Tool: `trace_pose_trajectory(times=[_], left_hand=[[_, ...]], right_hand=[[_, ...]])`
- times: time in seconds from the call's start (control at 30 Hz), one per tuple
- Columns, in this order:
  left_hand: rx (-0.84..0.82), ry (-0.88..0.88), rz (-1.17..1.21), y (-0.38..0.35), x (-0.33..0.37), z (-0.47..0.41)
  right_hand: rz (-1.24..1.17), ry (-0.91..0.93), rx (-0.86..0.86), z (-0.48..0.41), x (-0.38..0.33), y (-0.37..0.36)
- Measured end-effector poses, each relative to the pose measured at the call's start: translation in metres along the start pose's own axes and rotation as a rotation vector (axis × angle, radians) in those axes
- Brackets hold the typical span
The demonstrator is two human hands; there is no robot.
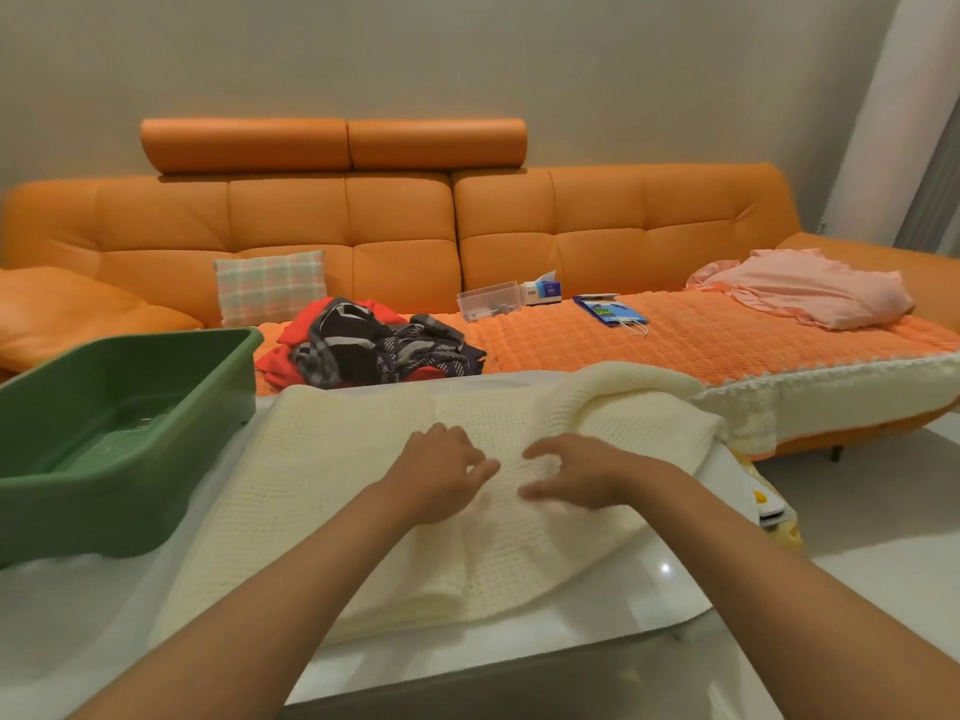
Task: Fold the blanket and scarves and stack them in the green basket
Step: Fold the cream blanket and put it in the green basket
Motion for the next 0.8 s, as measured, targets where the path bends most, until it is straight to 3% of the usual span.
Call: trace_pose_trajectory(times=[0.07,0.13,0.3,0.4,0.47,0.6,0.73,0.8], left_hand=[[0.018,-0.032,0.069,-0.004,0.014,-0.029],[-0.005,-0.028,0.132,-0.011,0.031,-0.064],[-0.091,-0.045,0.181,-0.025,0.071,-0.144],[-0.229,-0.077,0.212,-0.045,0.074,-0.182],[-0.284,-0.061,0.178,-0.061,0.069,-0.201],[-0.279,0.056,-0.081,-0.080,0.059,-0.223],[-0.252,0.045,-0.070,-0.076,0.060,-0.222],[-0.138,0.013,-0.021,-0.074,0.065,-0.209]], right_hand=[[0.042,-0.014,0.319,-0.009,0.025,0.009],[0.130,-0.077,0.447,-0.020,0.053,0.015],[0.255,-0.119,0.366,-0.049,0.114,0.023],[0.203,-0.057,0.215,-0.056,0.125,0.019],[0.314,-0.057,0.139,-0.056,0.131,0.015],[0.471,-0.102,0.241,-0.045,0.137,0.016],[0.497,-0.120,0.299,-0.029,0.140,0.013],[0.488,-0.097,0.317,-0.024,0.142,0.008]])
Point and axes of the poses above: each hand's wrist, its own z-axis away from the middle knuckle, its own y-axis out of the back of the hand, x = y × z, the point moved 1 cm from there along -z, towards the middle knuckle, and after that the axes turned 11 degrees about y, right-handed, at the moved point
